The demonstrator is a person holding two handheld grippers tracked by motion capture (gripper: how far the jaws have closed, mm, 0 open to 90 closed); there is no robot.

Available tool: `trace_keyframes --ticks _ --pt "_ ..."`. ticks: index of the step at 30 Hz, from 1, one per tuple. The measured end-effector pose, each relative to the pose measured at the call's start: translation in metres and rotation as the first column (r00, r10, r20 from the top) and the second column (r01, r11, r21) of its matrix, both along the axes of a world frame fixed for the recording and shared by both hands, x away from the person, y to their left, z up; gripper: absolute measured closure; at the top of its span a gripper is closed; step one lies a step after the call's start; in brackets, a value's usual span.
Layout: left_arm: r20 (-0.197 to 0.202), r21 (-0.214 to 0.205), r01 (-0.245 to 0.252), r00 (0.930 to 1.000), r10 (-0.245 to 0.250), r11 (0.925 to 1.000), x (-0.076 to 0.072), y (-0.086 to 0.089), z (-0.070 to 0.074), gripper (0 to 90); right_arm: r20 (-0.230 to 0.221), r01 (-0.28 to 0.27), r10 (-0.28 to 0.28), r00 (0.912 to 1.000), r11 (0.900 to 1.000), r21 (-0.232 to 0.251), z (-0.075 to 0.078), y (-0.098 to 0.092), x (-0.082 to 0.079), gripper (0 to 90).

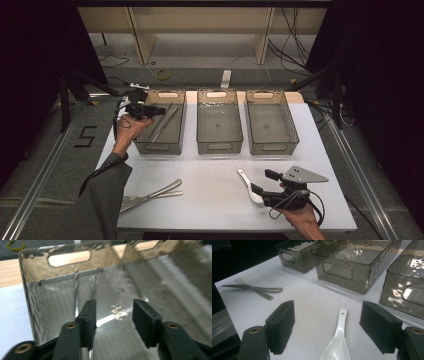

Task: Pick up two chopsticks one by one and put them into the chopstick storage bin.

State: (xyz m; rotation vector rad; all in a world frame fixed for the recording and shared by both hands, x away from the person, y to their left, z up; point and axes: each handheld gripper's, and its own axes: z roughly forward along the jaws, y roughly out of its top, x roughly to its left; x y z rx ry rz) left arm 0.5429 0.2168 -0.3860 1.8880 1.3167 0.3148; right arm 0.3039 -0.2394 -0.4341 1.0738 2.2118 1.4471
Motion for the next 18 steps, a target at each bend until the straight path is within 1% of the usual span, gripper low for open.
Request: trace_keyframes --ticks 2,4,5,6,8,10,11,12,13,14,15,16,17,18 --pt "0.019 -0.014 0.024 0.9995 -0.024 0.9996 -0.010 -0.002 0.006 45.8 -0.004 0.003 -0.003 1.0000 1.0000 -0.004 0.000 0.000 0.000 28.7" --pt "0.035 -0.041 0.045 0.9984 -0.043 0.9981 -0.021 -0.004 0.011 42.2 -0.008 0.004 -0.004 1.0000 1.0000 -0.009 0.000 0.000 0.000 28.7" --pt "0.038 -0.063 0.052 0.9981 -0.050 0.9966 -0.026 -0.004 0.012 41.1 -0.008 0.006 -0.006 0.9999 0.9999 -0.011 -0.001 0.001 0.001 28.7" --pt "0.025 -0.082 0.063 0.9978 -0.061 0.9947 -0.031 -0.004 0.013 40.1 -0.009 0.007 -0.007 0.9999 0.9999 -0.012 -0.001 0.000 0.001 28.7" --pt "0.033 -0.110 0.074 0.9970 -0.071 0.9912 -0.042 -0.005 0.013 37.0 -0.009 0.007 -0.007 0.9999 0.9999 -0.012 -0.001 0.000 0.001 28.7" --pt "0.044 -0.132 0.092 0.9953 -0.087 0.9870 -0.052 -0.005 0.012 32.3 -0.009 0.007 -0.007 0.9999 0.9999 -0.014 -0.001 0.001 0.001 28.7" --pt "0.058 -0.156 0.100 0.9941 -0.092 0.9827 -0.057 -0.005 0.011 30.6 -0.012 0.007 -0.007 0.9999 0.9998 -0.017 -0.001 0.001 0.001 28.7" --pt "0.058 -0.185 0.108 0.9934 -0.099 0.9768 -0.060 -0.005 0.011 29.9 -0.015 0.008 -0.009 0.9999 0.9998 -0.017 -0.001 0.001 0.001 28.7" --pt "0.046 -0.190 0.115 0.9930 -0.109 0.9749 -0.062 -0.005 0.012 29.1 -0.016 0.007 -0.008 0.9998 0.9998 -0.019 -0.001 0.001 0.001 28.7" --pt "0.046 -0.184 0.118 0.9927 -0.112 0.9757 -0.064 -0.006 0.014 26.6 -0.019 0.008 -0.009 0.9998 0.9998 -0.021 -0.001 0.002 0.001 28.6" --pt "0.058 -0.197 0.122 0.9920 -0.113 0.9727 -0.068 -0.007 0.015 25.8 -0.022 0.009 -0.009 0.9997 0.9997 -0.024 -0.001 0.002 0.001 28.7" --pt "0.069 -0.212 0.136 0.9899 -0.124 0.9679 -0.072 -0.008 0.015 25.2 -0.022 0.008 -0.009 0.9997 0.9996 -0.028 -0.001 0.002 0.001 28.7" --pt "0.075 -0.211 0.141 0.9890 -0.128 0.9673 -0.076 -0.009 0.016 22.3 -0.022 0.010 -0.010 0.9997 0.9995 -0.029 -0.001 0.002 0.001 28.7" --pt "0.082 -0.211 0.141 0.9886 -0.126 0.9673 -0.080 -0.010 0.015 22.0 -0.023 0.012 -0.012 0.9997 0.9996 -0.027 -0.001 0.002 0.001 28.7"
